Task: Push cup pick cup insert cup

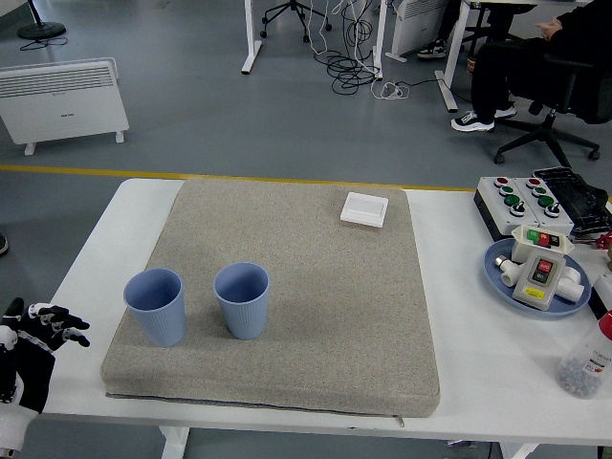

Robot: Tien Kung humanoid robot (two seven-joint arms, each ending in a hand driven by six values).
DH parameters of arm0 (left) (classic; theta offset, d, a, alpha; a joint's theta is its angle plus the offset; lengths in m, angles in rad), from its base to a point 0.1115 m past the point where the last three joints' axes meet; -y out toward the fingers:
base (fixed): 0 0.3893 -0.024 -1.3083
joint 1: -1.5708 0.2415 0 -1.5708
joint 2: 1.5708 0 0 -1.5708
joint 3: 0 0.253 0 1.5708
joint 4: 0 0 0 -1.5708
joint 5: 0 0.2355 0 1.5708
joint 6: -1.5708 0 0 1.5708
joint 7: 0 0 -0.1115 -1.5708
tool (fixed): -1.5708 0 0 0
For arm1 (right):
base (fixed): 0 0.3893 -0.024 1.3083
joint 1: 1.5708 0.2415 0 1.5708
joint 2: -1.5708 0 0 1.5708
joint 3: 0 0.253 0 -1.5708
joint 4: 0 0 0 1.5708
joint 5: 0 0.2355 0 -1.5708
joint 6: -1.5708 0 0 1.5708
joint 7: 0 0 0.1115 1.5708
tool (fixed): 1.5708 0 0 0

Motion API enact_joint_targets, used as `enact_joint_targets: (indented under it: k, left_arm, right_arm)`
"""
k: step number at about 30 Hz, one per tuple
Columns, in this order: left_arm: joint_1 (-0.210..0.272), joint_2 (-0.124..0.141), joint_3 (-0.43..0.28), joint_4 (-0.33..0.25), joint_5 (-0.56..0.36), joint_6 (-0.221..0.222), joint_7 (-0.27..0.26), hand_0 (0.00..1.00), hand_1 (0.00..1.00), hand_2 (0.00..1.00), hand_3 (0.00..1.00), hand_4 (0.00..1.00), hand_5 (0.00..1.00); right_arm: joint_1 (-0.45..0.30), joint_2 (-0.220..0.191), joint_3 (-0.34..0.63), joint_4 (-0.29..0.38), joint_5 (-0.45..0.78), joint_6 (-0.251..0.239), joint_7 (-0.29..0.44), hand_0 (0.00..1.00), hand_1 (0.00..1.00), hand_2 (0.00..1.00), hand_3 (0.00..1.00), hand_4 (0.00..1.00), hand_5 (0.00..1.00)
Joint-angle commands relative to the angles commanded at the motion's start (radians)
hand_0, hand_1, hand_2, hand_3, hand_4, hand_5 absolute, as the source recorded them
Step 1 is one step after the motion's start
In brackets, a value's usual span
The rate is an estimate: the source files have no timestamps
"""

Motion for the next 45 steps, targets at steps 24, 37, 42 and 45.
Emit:
enact_joint_targets:
  k: [24,37,42,45]
  left_arm:
    - [-0.118,-0.065,0.099,0.157,0.024,-0.038,0.000,0.445,0.465,0.453,0.419,0.555,0.998]
    - [-0.174,-0.077,0.150,0.237,0.061,-0.049,0.000,0.449,0.462,0.452,0.422,0.561,0.998]
    - [-0.222,-0.071,0.182,0.275,0.093,-0.061,0.002,0.452,0.470,0.455,0.423,0.565,0.998]
    - [-0.241,-0.067,0.196,0.289,0.108,-0.060,0.003,0.457,0.471,0.457,0.427,0.565,0.998]
  right_arm:
    - [0.004,-0.002,-0.004,0.000,0.004,0.003,-0.002,0.750,0.611,0.586,0.581,0.103,0.573]
    - [0.004,-0.001,-0.005,0.000,0.008,0.002,0.000,0.750,0.611,0.587,0.582,0.103,0.571]
    - [0.005,0.001,-0.008,0.000,0.012,0.001,0.000,0.750,0.611,0.587,0.582,0.103,0.572]
    - [0.004,0.001,-0.008,0.000,0.013,0.001,-0.001,0.750,0.611,0.587,0.582,0.103,0.572]
